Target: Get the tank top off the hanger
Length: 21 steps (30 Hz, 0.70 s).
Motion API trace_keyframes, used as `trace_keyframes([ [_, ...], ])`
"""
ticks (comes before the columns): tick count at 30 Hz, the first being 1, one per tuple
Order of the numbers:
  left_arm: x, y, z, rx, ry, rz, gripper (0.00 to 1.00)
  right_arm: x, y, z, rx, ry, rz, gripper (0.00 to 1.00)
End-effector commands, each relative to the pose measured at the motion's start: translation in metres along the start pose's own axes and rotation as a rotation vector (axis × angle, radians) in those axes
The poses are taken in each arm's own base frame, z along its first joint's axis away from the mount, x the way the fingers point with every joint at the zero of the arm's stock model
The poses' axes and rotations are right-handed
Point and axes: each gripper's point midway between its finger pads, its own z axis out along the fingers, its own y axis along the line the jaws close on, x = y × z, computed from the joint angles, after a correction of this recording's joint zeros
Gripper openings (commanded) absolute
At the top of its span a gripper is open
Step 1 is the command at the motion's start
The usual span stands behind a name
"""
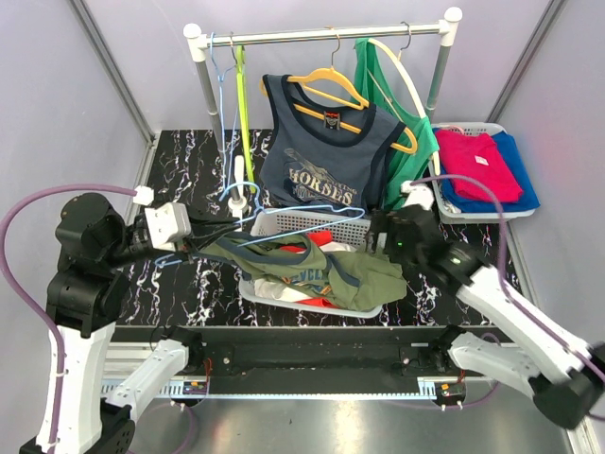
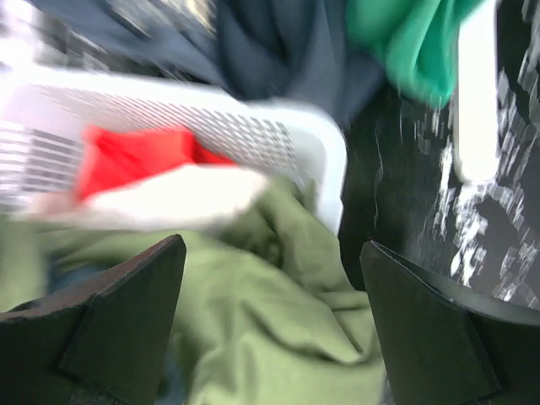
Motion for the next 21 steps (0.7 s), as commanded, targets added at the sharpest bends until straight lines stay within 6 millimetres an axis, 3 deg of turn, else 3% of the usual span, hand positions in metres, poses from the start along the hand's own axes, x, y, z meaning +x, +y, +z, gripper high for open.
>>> trace_keyframes([
  [1, -0.005, 0.001, 0.004, 0.019, -0.040, 0.030, 0.00, -0.063, 0.018, -0.071, -0.197, -0.206, -0.064, 0.94],
  [2, -0.002, 0.001, 0.005, 0.023, -0.039, 0.022, 0.00, -0.077, 0.022, -0.094, -0.258, -0.270, -0.068, 0.93],
  [5, 0.001, -0.003, 0.009, 0.071, -0.049, 0.009, 0.00, -0.099, 0.043, -0.138, -0.428, -0.366, -0.161, 0.90],
  [8, 0.003, -0.015, 0.013, 0.177, -0.071, -0.017, 0.00, -0.108, 0.069, -0.169, -0.603, -0.409, -0.303, 0.89],
  [10, 0.006, -0.020, 0.016, 0.232, -0.080, -0.040, 0.00, -0.105, 0.086, -0.176, -0.698, -0.381, -0.405, 0.89],
  [11, 0.005, -0.023, 0.016, 0.261, -0.089, -0.046, 0.00, -0.113, 0.093, -0.187, -0.734, -0.401, -0.424, 0.88],
  [16, 0.001, -0.019, 0.020, 0.296, -0.095, -0.079, 0.00, -0.107, 0.127, -0.198, -0.930, -0.354, -0.560, 0.83],
  [21, -0.003, -0.018, 0.022, 0.314, -0.104, -0.082, 0.00, -0.095, 0.140, -0.197, -1.030, -0.300, -0.623, 0.82],
])
